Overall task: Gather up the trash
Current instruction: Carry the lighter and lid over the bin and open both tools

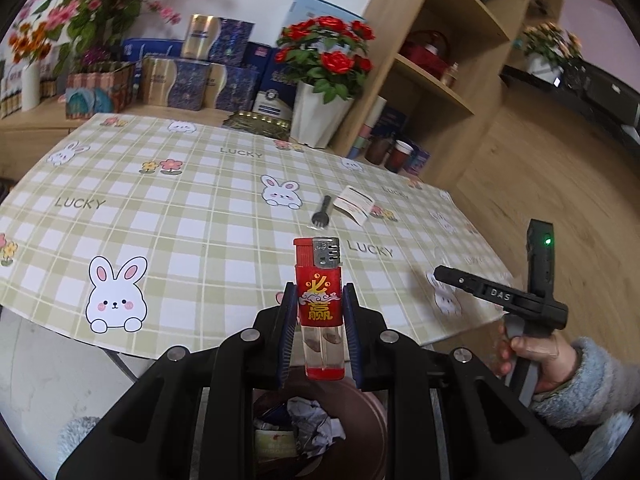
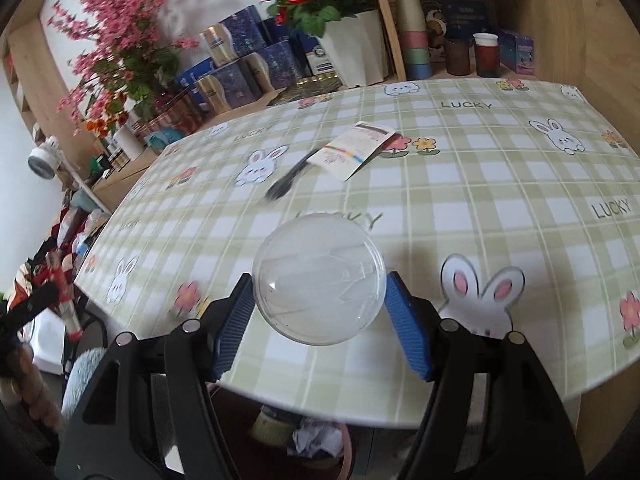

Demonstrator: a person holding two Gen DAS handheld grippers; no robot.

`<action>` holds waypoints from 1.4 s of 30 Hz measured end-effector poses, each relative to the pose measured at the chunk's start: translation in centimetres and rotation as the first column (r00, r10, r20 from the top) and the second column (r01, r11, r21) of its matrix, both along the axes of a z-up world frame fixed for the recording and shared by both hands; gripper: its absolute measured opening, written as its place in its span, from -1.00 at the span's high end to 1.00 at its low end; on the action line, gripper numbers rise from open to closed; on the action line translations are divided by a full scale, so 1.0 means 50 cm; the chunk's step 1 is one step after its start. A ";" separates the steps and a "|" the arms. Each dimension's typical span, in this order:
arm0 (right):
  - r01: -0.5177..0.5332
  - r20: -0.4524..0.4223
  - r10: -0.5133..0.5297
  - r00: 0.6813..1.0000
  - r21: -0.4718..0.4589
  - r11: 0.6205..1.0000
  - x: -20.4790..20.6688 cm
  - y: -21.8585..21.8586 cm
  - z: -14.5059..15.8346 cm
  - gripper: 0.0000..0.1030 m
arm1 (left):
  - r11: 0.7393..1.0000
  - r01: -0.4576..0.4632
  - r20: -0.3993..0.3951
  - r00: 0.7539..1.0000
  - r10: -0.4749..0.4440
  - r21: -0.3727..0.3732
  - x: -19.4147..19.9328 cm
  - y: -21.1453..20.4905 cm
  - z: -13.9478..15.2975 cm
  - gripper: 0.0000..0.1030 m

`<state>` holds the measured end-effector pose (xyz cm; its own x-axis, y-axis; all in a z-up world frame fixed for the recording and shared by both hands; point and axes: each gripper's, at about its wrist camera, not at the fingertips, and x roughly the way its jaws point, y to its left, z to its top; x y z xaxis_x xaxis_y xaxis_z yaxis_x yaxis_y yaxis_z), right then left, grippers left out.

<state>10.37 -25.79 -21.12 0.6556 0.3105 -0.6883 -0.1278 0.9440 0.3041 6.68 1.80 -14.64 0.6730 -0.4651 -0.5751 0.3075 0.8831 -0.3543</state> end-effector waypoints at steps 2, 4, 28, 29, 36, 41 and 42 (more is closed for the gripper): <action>-0.013 0.017 0.013 1.000 -0.018 1.000 -0.033 0.014 0.011 -0.30 | 1.000 0.020 -0.001 1.000 -0.020 0.012 -0.010 0.002 -0.002 0.56; -0.020 0.031 0.021 0.999 -0.026 0.999 -0.060 0.025 0.019 -0.30 | 0.999 0.030 -0.007 1.000 -0.030 0.018 -0.017 0.006 -0.007 0.56; -0.089 -0.007 0.089 0.996 -0.079 0.993 -0.131 0.104 -0.025 -0.30 | 0.965 0.247 -0.244 0.945 -0.218 0.093 -0.033 -0.088 -0.217 0.60; -0.086 -0.009 0.086 0.996 -0.080 0.993 -0.131 0.104 -0.026 -0.30 | 0.964 0.252 -0.247 0.943 -0.223 0.090 -0.031 -0.092 -0.219 0.60; -0.046 -0.013 0.046 0.999 -0.068 0.997 -0.126 0.080 -0.027 -0.30 | 0.958 0.281 -0.290 0.923 -0.252 0.062 0.002 -0.125 -0.237 0.57; -0.032 -0.019 0.030 0.999 -0.065 0.997 -0.130 0.068 -0.029 -0.30 | 0.960 0.279 -0.230 0.935 -0.268 0.012 0.017 -0.123 -0.222 -0.28; -0.029 -0.022 0.028 0.999 -0.065 0.997 -0.131 0.066 -0.030 -0.30 | 0.963 0.268 -0.217 0.941 -0.260 0.007 0.019 -0.117 -0.215 -0.36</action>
